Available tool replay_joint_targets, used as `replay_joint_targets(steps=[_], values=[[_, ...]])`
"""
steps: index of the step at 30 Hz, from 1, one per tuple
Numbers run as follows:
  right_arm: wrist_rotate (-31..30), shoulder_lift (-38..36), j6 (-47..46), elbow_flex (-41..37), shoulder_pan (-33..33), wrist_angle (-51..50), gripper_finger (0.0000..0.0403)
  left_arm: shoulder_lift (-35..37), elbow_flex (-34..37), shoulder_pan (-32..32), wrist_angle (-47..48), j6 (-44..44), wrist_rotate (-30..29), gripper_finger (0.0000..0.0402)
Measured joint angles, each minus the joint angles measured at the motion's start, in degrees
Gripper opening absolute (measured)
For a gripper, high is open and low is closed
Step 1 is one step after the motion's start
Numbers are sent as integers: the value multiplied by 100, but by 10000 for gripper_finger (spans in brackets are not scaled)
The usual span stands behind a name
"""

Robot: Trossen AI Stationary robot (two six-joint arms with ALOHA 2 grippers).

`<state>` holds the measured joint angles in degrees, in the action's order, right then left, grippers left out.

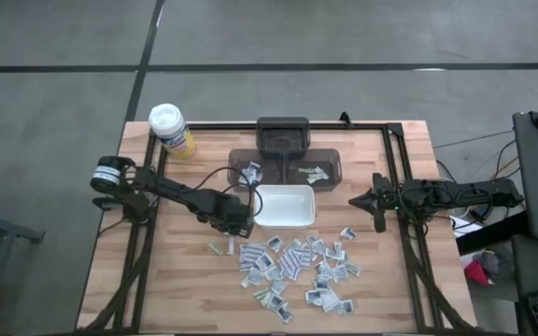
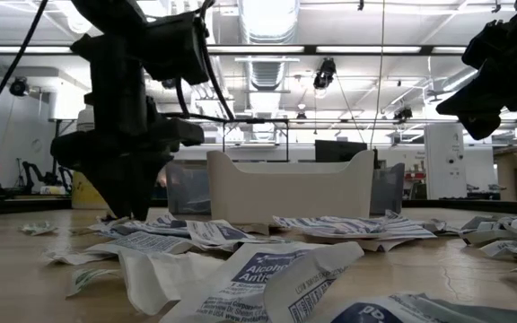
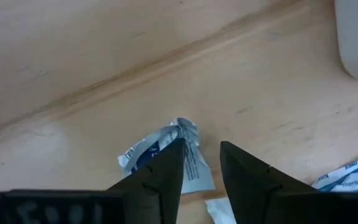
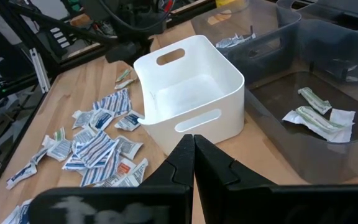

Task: Pick & Place First Aid Supplies
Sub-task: Put the alcohol pad into the bottom left black bin

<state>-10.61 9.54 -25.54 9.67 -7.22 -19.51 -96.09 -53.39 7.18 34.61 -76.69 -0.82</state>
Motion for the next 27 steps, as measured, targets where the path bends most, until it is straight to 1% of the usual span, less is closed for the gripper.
replay_joint_targets(steps=[3,5,13,15,20,25,27], values=[[0,0,0,0,0,0,8,-52,-7,0,30,-2,0,119],[0,0,0,0,0,0,8,-57,-7,0,48,-10,-2,105],[0,0,0,0,0,0,8,-22,0,7,230,-118,-74,21],[0,0,0,0,0,0,8,-2,0,8,229,-52,-99,6],[0,0,0,0,0,0,8,232,21,11,356,114,-174,1],[0,0,0,0,0,0,8,799,17,11,900,114,-223,0],[0,0,0,0,0,0,8,1096,17,11,968,146,-223,0]])
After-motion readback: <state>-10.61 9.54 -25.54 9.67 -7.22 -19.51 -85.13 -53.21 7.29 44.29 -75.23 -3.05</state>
